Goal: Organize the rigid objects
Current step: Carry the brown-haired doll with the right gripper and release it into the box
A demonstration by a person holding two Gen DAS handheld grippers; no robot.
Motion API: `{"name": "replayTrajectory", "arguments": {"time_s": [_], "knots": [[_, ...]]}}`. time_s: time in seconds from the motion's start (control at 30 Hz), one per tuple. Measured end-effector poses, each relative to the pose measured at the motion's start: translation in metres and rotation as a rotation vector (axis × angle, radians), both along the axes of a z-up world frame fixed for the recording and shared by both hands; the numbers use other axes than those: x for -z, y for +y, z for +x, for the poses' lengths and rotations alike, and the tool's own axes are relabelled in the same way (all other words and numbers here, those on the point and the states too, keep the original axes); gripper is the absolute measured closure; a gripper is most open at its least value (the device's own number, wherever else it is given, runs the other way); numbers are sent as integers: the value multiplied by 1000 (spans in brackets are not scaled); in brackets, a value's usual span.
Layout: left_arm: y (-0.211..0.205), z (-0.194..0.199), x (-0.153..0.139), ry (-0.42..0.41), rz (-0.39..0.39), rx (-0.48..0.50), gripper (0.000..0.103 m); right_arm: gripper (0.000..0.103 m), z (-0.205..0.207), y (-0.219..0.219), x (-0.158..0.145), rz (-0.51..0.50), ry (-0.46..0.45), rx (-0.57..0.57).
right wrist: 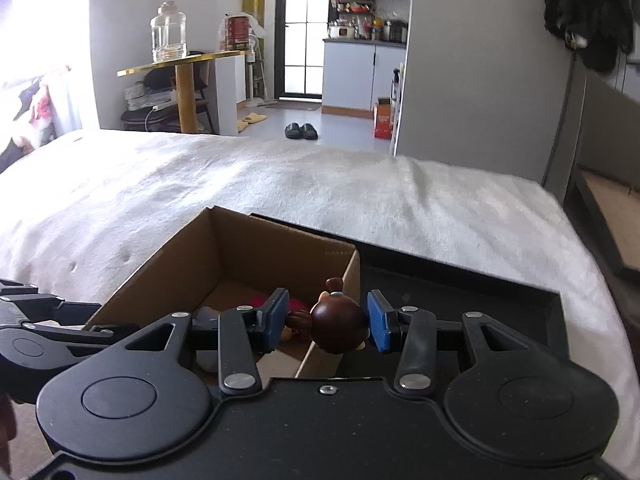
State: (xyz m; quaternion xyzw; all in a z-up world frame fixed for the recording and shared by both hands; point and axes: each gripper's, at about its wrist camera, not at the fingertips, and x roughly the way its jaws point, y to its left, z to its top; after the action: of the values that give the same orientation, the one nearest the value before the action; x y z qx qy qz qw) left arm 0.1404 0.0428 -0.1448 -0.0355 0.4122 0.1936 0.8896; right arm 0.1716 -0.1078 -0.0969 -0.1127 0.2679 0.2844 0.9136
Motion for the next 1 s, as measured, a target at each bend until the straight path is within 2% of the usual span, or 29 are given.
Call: {"name": "replayTrajectory", "arguments": {"time_s": [0.2, 0.4, 0.6, 0.77, 1.0], "knots": [[2, 2, 1, 3, -6, 1, 78, 61, 5, 9, -5, -7, -36, -16], [4, 2, 2, 8, -10, 4, 78, 61, 3, 17, -12, 34, -59, -38], [3, 2, 2, 15, -7, 10, 78, 61, 5, 32, 0, -3, -13, -83], [2, 3, 1, 19, 0, 9, 78, 50, 4, 26, 4, -41, -18, -45], [-3, 5, -3, 22, 16, 17, 75, 47, 5, -6, 5, -24, 19, 25]]}}
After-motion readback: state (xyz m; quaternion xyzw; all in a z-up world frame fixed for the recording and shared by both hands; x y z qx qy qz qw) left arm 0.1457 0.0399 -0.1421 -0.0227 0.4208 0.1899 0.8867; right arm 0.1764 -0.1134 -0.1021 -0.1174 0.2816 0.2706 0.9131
